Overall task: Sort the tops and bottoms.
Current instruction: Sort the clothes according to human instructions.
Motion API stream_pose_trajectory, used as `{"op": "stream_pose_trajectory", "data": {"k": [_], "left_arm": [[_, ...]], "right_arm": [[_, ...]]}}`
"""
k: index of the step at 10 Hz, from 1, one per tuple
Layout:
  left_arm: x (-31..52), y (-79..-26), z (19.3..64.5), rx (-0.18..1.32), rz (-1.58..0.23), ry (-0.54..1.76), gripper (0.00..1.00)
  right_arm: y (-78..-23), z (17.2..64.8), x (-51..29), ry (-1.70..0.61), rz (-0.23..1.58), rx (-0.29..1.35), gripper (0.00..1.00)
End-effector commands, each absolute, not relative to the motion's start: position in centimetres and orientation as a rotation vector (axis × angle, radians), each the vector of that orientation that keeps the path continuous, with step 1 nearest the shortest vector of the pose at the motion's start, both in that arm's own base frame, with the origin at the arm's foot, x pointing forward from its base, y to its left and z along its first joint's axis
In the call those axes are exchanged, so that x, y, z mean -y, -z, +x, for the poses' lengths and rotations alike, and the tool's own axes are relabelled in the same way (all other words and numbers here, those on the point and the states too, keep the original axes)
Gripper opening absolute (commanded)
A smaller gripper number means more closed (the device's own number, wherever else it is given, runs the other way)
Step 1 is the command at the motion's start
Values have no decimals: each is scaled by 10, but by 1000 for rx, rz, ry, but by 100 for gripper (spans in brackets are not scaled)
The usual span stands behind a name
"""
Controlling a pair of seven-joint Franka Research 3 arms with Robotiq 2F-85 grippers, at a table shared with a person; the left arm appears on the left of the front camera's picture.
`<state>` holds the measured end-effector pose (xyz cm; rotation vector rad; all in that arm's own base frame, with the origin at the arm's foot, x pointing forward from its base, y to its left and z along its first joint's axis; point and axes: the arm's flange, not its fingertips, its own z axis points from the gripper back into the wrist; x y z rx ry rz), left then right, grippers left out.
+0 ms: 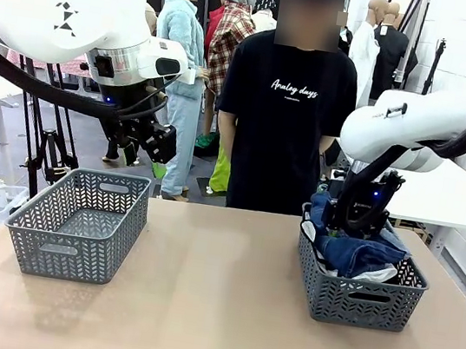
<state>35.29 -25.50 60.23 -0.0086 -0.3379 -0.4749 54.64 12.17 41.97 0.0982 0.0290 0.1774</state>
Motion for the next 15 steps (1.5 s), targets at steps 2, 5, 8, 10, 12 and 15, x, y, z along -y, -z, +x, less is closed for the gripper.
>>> {"op": "stream_pose_trajectory", "data": {"k": [2,5,8,10,12,15], "left_arm": [[252,-602,351,335,-22,470,68],[252,-602,351,335,-22,470,68],[252,-602,351,335,-22,470,68],[252,-602,351,335,-22,470,68],[252,-602,351,335,-22,470,68],[252,-602,351,335,-22,470,68]], "right_arm": [[-437,527,-119,-160,111,59,100],[-460,518,-118,-170,113,123,100],[-472,515,-113,-160,110,157,100],[-470,516,-112,-151,114,150,100],[-477,521,-114,-171,93,136,100],[-477,521,-114,-171,93,136,100]]}}
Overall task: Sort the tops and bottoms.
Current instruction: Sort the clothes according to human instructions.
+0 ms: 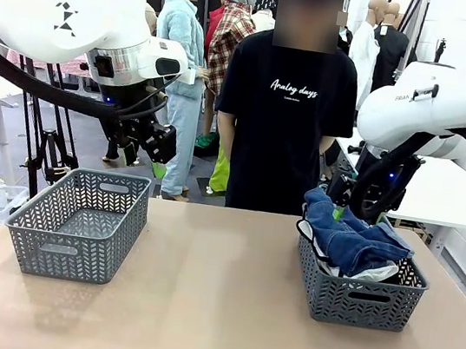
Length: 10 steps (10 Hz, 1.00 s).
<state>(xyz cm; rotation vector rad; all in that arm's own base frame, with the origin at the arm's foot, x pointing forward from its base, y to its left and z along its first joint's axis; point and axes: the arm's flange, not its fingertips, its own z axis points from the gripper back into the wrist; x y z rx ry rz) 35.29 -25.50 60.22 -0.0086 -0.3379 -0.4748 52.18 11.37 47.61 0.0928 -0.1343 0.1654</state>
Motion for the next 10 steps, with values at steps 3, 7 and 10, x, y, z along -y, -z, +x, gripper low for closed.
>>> {"op": "stream_pose_trajectory", "data": {"k": [3,7,10], "left_arm": [[252,-602,351,335,-22,470,68],[252,-602,351,335,-22,470,68],[252,-602,351,335,-22,470,68]], "right_arm": [[-477,521,-114,-171,93,136,100],[-477,521,-114,-171,93,136,100],[-477,521,-114,-171,93,136,100]]}}
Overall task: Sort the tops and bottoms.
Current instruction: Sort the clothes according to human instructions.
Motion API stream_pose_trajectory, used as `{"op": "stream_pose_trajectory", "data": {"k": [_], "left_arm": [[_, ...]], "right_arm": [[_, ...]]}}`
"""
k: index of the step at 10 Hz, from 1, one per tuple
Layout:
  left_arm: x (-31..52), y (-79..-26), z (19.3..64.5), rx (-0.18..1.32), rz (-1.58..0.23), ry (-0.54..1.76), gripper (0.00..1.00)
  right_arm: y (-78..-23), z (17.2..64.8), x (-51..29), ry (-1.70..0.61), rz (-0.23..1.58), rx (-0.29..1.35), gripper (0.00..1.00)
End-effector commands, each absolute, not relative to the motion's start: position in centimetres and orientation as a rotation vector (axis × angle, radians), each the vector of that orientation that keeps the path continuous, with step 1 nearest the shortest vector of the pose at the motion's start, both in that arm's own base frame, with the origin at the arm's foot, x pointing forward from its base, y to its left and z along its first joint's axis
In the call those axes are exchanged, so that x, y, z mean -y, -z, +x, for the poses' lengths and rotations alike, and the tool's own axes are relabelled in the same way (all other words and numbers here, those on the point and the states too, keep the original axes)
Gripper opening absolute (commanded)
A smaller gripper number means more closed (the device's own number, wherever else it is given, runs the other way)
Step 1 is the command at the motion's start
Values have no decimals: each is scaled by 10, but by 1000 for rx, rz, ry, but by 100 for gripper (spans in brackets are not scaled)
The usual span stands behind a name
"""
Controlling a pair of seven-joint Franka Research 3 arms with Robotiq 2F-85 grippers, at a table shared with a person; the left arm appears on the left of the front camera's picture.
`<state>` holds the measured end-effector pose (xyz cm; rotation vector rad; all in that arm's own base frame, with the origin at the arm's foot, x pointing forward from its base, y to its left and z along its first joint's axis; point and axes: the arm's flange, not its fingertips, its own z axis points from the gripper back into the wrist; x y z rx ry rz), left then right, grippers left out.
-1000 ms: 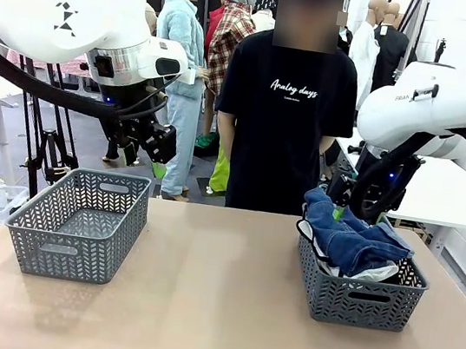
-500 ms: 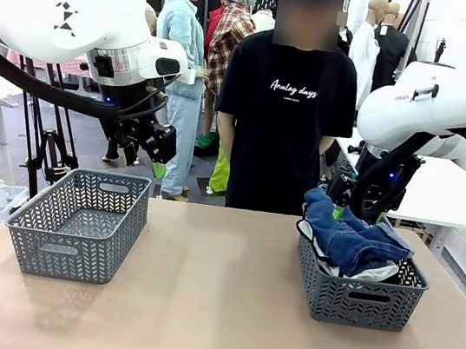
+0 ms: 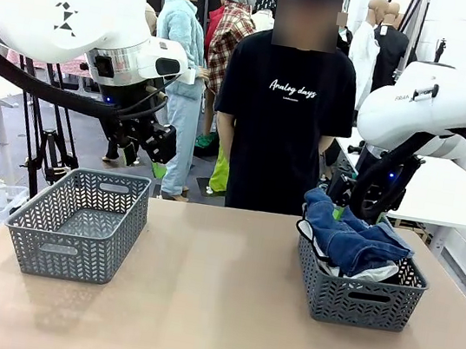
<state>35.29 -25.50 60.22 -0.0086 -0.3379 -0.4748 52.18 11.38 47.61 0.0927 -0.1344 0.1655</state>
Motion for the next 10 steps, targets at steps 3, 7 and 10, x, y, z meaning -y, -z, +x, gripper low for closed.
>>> {"op": "stream_pose_trajectory", "data": {"k": [3,7,10], "left_arm": [[252,-602,351,335,-22,470,68],[252,-602,351,335,-22,470,68],[252,-602,351,335,-22,470,68]], "right_arm": [[-477,521,-114,-171,93,136,100],[-477,521,-114,-171,93,136,100],[-477,521,-114,-171,93,136,100]]}}
